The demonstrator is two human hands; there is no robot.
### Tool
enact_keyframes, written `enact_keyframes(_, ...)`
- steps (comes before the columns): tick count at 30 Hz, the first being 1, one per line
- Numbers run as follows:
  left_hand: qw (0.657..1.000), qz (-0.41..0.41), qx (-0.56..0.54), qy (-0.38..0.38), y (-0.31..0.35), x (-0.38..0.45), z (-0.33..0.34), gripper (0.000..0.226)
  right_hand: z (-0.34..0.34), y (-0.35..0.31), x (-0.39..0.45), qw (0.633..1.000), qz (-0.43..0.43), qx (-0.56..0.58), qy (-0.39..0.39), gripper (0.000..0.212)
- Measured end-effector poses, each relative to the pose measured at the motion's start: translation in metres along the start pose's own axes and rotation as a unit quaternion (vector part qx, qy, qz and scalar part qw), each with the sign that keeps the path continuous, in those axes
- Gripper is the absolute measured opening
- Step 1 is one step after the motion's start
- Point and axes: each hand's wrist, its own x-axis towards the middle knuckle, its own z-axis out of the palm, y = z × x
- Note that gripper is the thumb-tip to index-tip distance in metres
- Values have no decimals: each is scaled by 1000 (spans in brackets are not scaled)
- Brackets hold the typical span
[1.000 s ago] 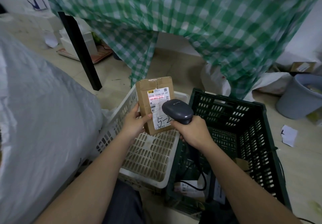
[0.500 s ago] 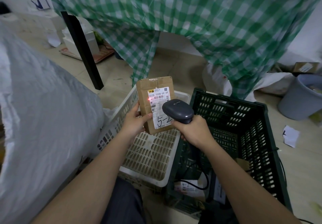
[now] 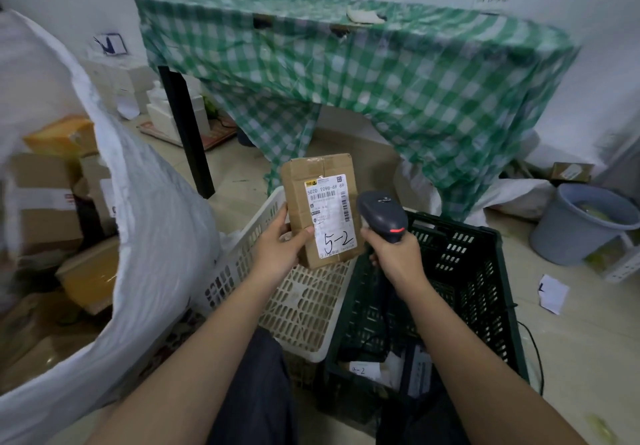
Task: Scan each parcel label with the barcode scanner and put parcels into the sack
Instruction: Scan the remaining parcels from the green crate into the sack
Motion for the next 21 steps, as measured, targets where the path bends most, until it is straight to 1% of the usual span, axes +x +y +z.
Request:
enact_keyframes(1,1000,7,-17,-4,9,-8,-1,67,-2,-10,-5,1000,-6,15,6,10)
enact_keyframes(4,997,38,-66,5,44,-35,-7,68,-3,-45,-19,998,-33,56,19,28)
enact_keyframes(5,996,60,-66,14,57,-45,-12,67,-2,-56,-24,996,-48,66,23,29)
enact_keyframes(8,991,117,-50,35,92,-70,-37,61,13,-91,-38,990,-98,92,32,23)
enact_keyframes(10,988,137,-40,56,113,-84,-64,68,30,-113,-46,989,-112,98,17,27)
enact_keyframes(12,983,160,-28,83,130,-96,-93,74,53,-132,-53,989,-123,76,-14,33)
enact_keyframes(17,962,198,-1,190,155,-123,-171,53,121,-163,-75,978,-188,-17,-89,28)
enact_keyframes(19,954,194,16,229,157,-130,-203,52,147,-171,-84,972,-205,-38,-104,28)
enact_keyframes(21,947,184,13,263,155,-137,-234,46,169,-175,-88,971,-207,-39,-113,26)
